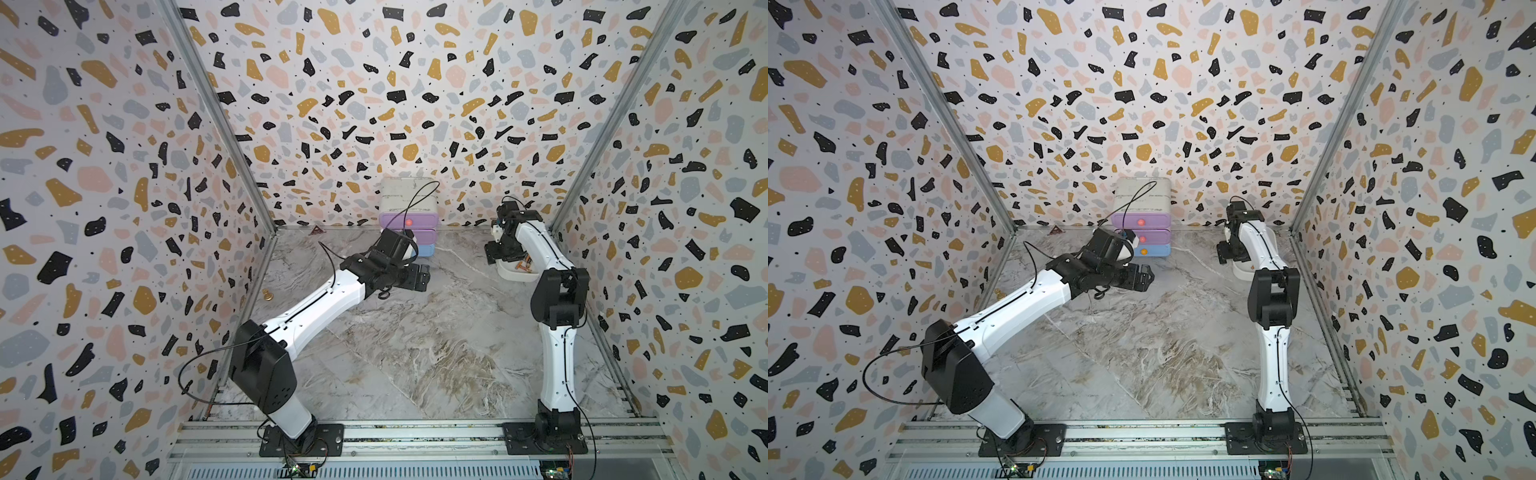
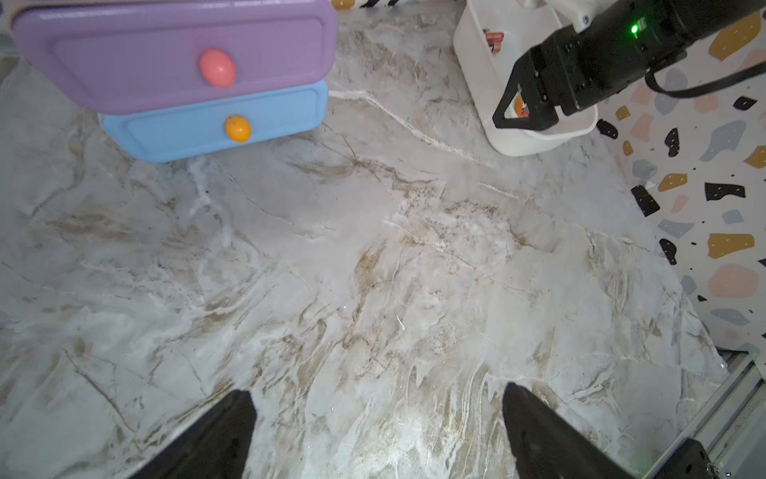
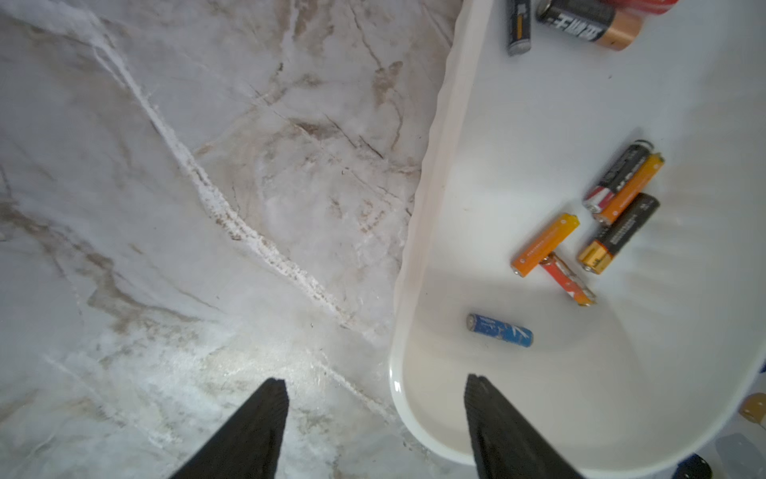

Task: Take the batteries out of the storage box
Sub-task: Pick up the storage box at the center of the board.

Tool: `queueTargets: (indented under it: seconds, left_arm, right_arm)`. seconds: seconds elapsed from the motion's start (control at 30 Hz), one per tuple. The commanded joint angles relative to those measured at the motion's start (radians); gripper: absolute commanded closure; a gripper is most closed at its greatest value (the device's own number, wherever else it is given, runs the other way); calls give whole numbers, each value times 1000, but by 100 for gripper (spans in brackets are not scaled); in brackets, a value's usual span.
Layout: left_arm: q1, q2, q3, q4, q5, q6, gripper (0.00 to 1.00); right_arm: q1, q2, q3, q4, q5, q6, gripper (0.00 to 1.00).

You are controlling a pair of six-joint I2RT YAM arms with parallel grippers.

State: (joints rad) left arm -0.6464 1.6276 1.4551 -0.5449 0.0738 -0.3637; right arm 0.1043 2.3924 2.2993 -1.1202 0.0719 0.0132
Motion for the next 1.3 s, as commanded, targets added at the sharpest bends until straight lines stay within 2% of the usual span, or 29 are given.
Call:
queueTargets:
  seconds: [0.0, 0.17, 0.33, 0.57, 0.8, 1.0, 1.1, 1.17, 1.27]
  left_arm:
    - [-8, -33, -24, 53, 23, -5, 4]
    - [-10, -42, -68, 70, 18, 9, 4]
    - [-10, -44, -80, 54, -10, 19, 3]
    - [-10, -70, -104, 31, -100, 26, 2]
    - [-10, -91, -95, -51, -176, 40, 1]
    - [-9, -204, -153, -90, -296, 37, 0]
    - [5, -295, -239, -71, -336, -18, 0]
    - [34, -358, -327, -41, -343, -77, 0]
    - [81, -430, -463, -3, -349, -155, 0]
  right_arm:
    - [0, 24, 83, -66, 33, -16, 35]
    - [4, 103, 158, -59, 61, -53, 48]
    - [10, 116, 159, -32, 86, -77, 65]
    - [29, 99, 102, 18, 81, -102, 82]
    - [33, 4, -35, 68, 81, -83, 99]
    - [39, -169, -224, 71, 66, 5, 100]
    - [62, -331, -414, 92, 33, 111, 100]
    - [104, -465, -578, 148, 29, 190, 100]
    - [210, -600, -731, 146, 114, 271, 100]
